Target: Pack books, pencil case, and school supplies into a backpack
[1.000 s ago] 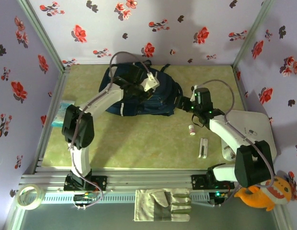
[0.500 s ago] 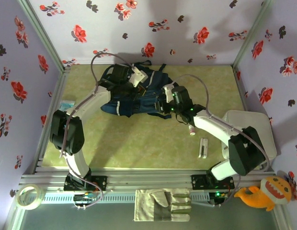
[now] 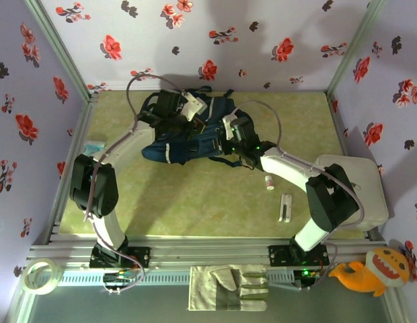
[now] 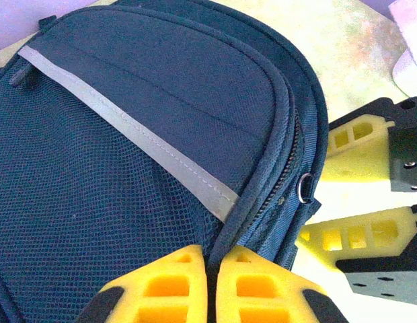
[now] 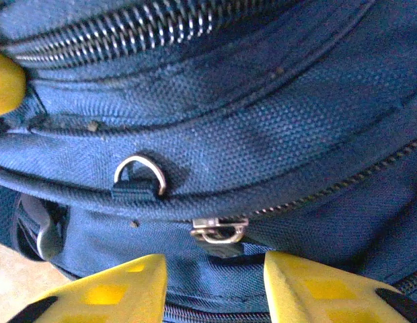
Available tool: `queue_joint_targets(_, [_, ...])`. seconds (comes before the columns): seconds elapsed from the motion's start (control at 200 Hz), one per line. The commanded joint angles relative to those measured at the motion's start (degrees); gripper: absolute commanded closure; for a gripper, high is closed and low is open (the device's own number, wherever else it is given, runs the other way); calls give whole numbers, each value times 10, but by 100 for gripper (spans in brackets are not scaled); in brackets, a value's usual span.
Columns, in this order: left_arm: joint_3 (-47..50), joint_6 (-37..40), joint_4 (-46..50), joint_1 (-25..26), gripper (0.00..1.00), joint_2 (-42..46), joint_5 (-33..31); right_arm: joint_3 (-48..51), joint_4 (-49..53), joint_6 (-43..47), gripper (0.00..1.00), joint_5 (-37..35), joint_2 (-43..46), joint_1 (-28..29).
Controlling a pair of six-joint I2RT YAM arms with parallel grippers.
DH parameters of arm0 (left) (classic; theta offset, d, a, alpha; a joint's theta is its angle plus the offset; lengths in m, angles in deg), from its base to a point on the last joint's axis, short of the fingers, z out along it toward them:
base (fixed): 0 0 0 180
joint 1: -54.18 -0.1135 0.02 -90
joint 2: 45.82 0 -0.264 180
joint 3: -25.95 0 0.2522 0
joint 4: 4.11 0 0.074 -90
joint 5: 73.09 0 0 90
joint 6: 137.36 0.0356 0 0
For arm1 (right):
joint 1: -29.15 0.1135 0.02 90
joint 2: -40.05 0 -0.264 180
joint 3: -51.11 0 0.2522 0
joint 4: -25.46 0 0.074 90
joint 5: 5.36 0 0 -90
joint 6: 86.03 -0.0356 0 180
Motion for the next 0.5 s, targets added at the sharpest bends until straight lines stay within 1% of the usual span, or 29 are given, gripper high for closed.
queue_joint_targets(0.0, [-3, -30, -30, -5, 100, 42, 37, -29, -11, 2, 55, -27, -13, 14])
queue_joint_targets(0.075, [-2, -29, -29, -5, 100, 42, 36, -40, 3, 2, 57, -49, -21, 18])
queue_joint_targets(0.115, [-2, -28, -28, -5, 100, 42, 37, -46, 13, -4, 62, -66, -24, 19])
queue_joint_targets(0.19, [-1, -26, -26, -6, 100, 43, 37, -55, 34, -26, 70, -122, -24, 18])
queue_joint_targets(0.28, [5, -24, -25, -8, 100, 44, 36, -53, 51, -43, 75, -162, -13, 17])
queue_joint_targets(0.385, [12, -24, -26, -14, 100, 48, 37, -33, 50, -41, 79, -160, 12, 14])
queue_joint_targets(0.495, [20, -23, -26, -17, 100, 54, 36, -11, 51, -31, 81, -147, 33, 5])
